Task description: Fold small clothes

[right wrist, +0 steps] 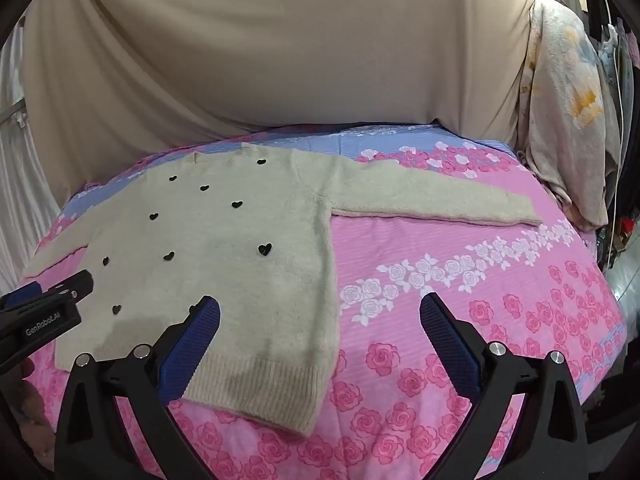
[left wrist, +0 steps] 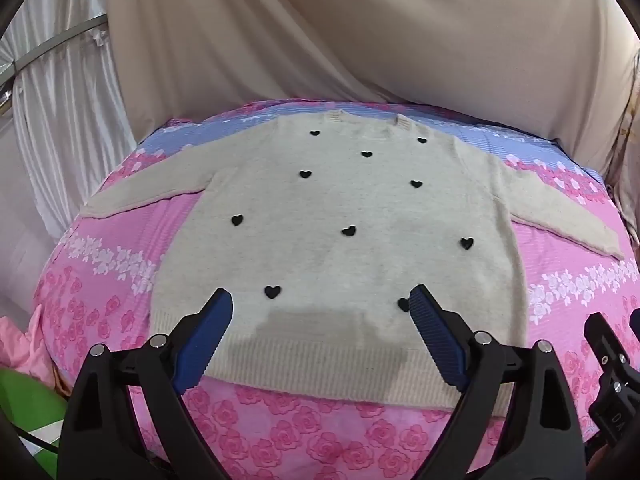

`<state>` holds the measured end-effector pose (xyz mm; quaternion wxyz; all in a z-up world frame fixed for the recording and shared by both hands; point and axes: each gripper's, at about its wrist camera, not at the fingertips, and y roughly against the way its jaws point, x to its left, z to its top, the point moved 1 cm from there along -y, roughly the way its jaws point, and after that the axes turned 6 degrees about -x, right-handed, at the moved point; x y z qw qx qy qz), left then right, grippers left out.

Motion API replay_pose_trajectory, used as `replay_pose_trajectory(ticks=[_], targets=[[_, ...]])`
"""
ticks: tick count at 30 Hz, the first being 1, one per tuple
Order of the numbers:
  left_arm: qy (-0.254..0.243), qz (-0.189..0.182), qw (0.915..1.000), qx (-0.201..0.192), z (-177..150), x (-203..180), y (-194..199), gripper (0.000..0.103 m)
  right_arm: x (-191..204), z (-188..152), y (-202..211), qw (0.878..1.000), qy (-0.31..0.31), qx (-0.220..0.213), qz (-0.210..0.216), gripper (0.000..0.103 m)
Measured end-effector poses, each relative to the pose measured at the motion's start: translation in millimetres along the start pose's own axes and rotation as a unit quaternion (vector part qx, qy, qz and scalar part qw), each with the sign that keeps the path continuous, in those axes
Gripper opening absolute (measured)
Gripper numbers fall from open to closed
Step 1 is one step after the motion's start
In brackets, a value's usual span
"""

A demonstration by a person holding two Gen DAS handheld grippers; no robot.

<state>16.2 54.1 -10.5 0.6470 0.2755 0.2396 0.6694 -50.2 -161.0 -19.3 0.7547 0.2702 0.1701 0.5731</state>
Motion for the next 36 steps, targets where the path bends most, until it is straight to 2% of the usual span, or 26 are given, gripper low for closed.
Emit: replay_pose_trajectory(ticks=[18, 36], targets=[[0.017, 0.036, 0.9992, 0.004, -5.6, 40.4, -12.7, 0.088, 43.4, 0.6, -13.1, 0.999, 0.041, 0.011, 0.026, 0.098], [0.020, 0.040, 0.9990, 0.009, -8.3, 45.5, -11.0, 0.088, 53.5, 0.4, -11.0, 0.998, 0.049, 0.014, 0.033, 0.098]])
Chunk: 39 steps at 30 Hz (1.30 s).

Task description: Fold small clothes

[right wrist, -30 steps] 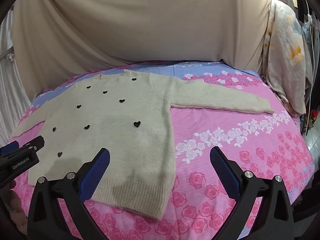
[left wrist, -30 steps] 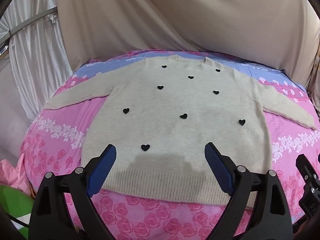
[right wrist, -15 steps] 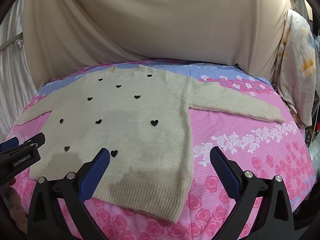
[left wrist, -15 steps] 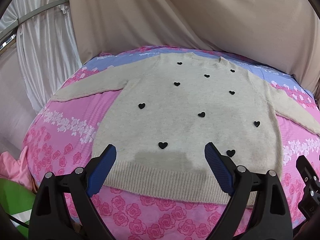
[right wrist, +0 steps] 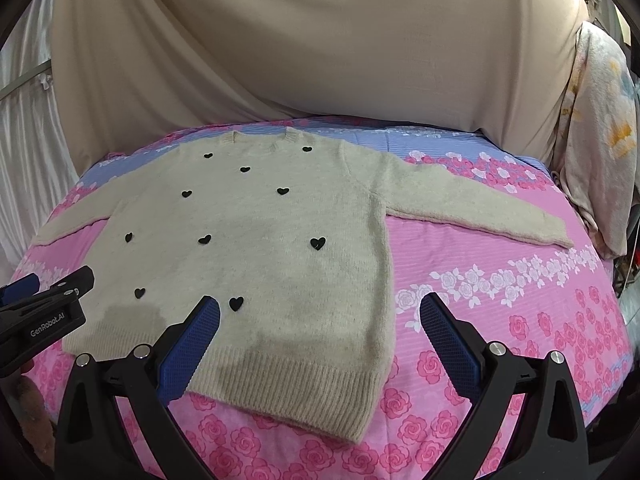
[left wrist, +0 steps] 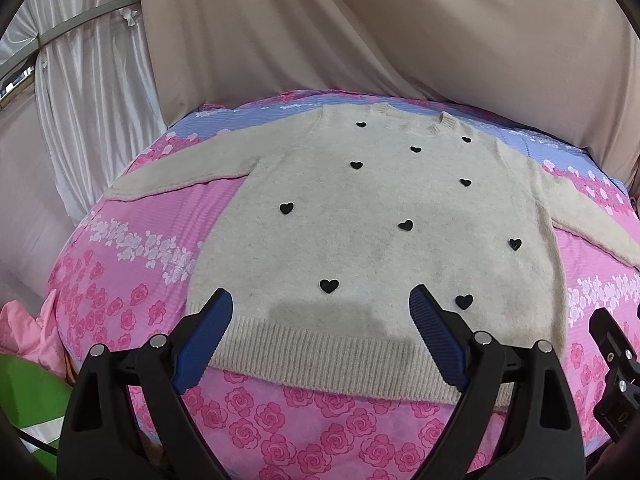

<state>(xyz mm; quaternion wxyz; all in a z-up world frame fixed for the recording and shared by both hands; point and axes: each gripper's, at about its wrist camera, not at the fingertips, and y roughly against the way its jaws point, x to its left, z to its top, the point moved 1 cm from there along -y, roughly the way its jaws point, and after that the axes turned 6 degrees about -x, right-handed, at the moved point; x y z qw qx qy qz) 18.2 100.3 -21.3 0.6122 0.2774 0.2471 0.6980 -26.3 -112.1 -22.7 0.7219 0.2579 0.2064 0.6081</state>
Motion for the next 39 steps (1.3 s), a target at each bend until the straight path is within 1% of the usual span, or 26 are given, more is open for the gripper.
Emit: replay_pose_trajectory(ticks=[39], targets=[[-0.007, -0.001, 1.0000, 0.004, 0.9, -13.5, 3.0, 0.088, -9.3, -2.3, -1.3, 1.000, -0.013, 0.011, -0.001, 0.098]])
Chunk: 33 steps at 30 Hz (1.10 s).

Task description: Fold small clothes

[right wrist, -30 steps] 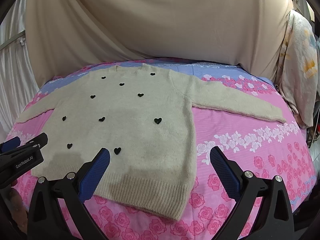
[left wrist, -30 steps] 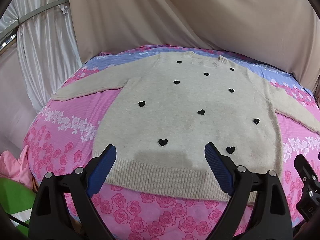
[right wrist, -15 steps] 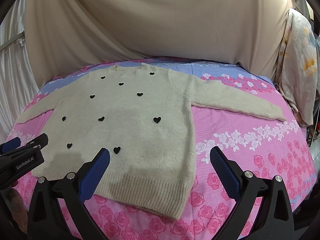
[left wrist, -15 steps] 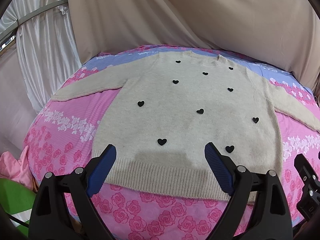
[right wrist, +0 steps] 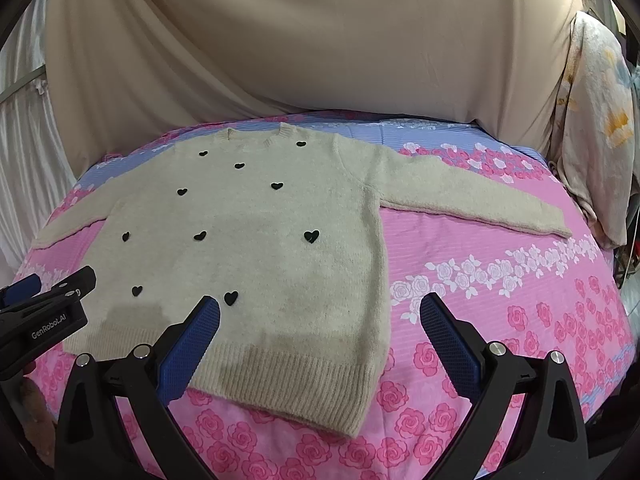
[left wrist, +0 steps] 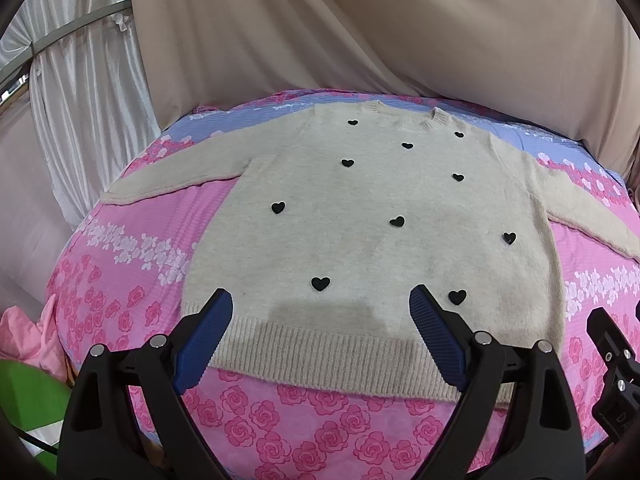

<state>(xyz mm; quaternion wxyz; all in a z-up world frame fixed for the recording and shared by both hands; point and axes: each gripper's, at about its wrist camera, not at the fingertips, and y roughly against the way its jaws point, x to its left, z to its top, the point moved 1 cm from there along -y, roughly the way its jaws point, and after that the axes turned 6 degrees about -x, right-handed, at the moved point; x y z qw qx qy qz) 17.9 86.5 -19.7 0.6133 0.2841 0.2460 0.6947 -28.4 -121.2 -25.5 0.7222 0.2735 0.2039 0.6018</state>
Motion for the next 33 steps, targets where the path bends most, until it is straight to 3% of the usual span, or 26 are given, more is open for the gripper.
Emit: replay_pose_trajectory(ticks=[13, 19, 24, 33], targets=[[-0.006, -0.002, 1.0000, 0.002, 2.0, -7.4, -4.1, 0.088, -3.9, 0.5, -3.5, 1.000, -0.004, 0.004, -0.001, 0.098], [-0.011, -0.012, 0.9999, 0.003, 4.6, -15.7, -6.1, 0.089, -28.3, -2.0, -14.5, 0.999, -0.025, 0.013, -0.016, 0.098], [-0.003, -0.031, 0.9995, -0.002, 12.1, -31.6, -6.9, 0.089, -98.2, -2.9, -29.3, 0.996, -0.077, -0.002, -0.048, 0.098], [0.012, -0.058, 0.9982, -0.012, 28.2, -83.9, -16.2, 0.089, -287.2, 10.5, -94.9, 0.976, -0.202, -0.036, -0.077, 0.098]])
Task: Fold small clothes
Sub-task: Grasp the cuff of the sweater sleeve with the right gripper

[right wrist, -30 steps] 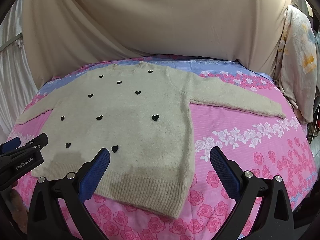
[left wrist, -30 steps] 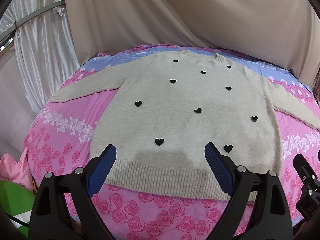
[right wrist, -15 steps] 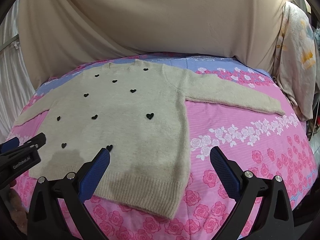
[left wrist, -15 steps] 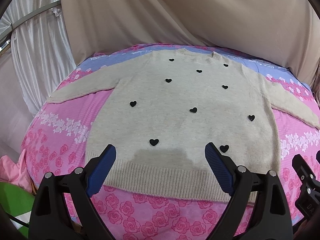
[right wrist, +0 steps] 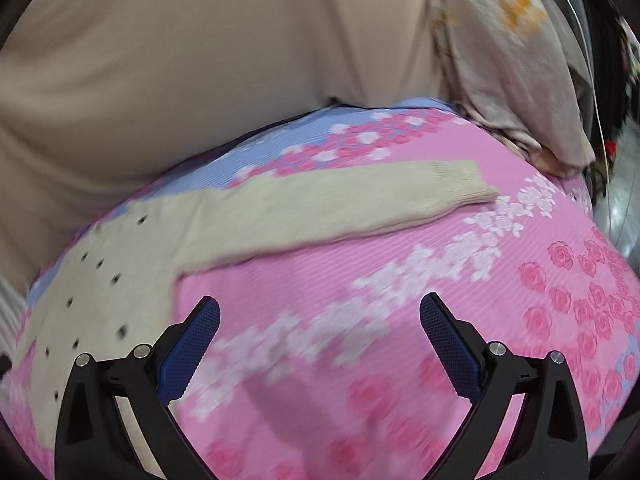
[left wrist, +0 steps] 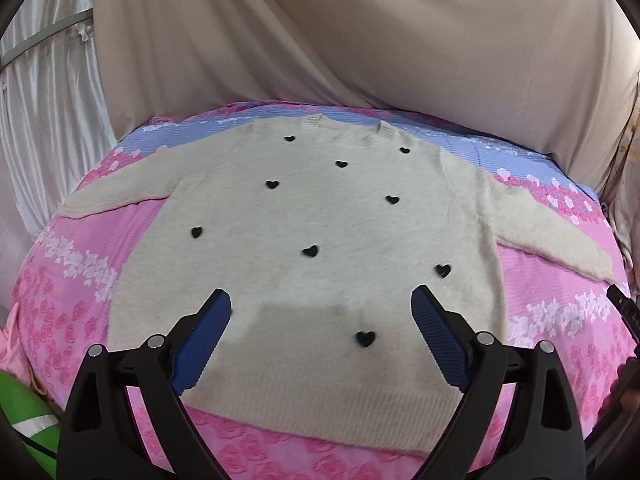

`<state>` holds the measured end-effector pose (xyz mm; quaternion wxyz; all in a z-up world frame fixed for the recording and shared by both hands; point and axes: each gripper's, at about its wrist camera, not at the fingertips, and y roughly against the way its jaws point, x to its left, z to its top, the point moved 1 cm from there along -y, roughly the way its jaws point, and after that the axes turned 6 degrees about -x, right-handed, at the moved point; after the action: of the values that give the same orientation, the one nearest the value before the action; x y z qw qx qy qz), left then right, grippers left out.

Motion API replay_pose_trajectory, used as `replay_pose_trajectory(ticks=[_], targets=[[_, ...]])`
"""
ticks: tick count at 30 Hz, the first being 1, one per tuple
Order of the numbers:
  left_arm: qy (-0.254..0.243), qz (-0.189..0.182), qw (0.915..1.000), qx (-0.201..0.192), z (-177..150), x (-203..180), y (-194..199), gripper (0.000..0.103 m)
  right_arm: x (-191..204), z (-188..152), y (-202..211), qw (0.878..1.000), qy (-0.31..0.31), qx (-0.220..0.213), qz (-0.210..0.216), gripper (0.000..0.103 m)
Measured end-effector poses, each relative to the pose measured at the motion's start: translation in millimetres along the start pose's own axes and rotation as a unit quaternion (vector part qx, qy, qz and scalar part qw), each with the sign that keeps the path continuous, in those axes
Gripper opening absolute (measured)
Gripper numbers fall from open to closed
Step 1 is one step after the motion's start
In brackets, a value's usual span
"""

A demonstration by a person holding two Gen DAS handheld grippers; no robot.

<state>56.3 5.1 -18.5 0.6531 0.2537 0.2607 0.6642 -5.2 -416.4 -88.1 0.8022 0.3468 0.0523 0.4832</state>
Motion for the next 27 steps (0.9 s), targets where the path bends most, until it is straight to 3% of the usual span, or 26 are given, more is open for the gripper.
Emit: replay_pose_trajectory(ticks=[7, 11, 14, 16, 18, 21, 24, 27], targets=[[0.003, 0.016, 0.9999, 0.006, 6.2, -33.9, -19.7, 0.089, -92.5, 39.1, -86.4, 0.993, -0.114, 0.015, -0.007, 0.096], [0.001, 0.030, 0.9995, 0.010, 6.1, -41.6, -25.7, 0.089, -111.5, 43.5, -119.9, 0.989, -0.143, 0.031, 0.004, 0.086], [0.000, 0.041, 0.9991, 0.013, 4.5, -44.3, -28.9, 0.089, -111.0, 52.8, -129.4, 0.991, -0.136, 0.020, 0.010, 0.079], [-0.001, 0.046, 0.9988, 0.016, 3.4, -45.7, -31.6, 0.089, -111.0, 58.5, -137.4, 0.989, -0.143, 0.025, 0.031, 0.063], [-0.001, 0.048, 0.9987, 0.018, 3.2, -46.1, -33.5, 0.089, -110.2, 63.3, -145.6, 0.986, -0.153, 0.037, 0.051, 0.030], [-0.001, 0.048, 0.9987, 0.018, 3.4, -45.4, -34.5, 0.089, -100.5, 75.5, -141.9, 0.985, -0.156, 0.026, 0.074, 0.015], [0.002, 0.048, 0.9987, 0.015, 3.7, -37.8, -34.5, 0.089, -73.7, 95.5, -123.0, 0.982, -0.151, 0.001, 0.110, 0.014], [0.008, 0.050, 0.9987, 0.013, 4.0, -25.3, -35.0, 0.089, -19.5, 116.8, -97.2, 0.979, -0.118, -0.020, 0.166, 0.014]])
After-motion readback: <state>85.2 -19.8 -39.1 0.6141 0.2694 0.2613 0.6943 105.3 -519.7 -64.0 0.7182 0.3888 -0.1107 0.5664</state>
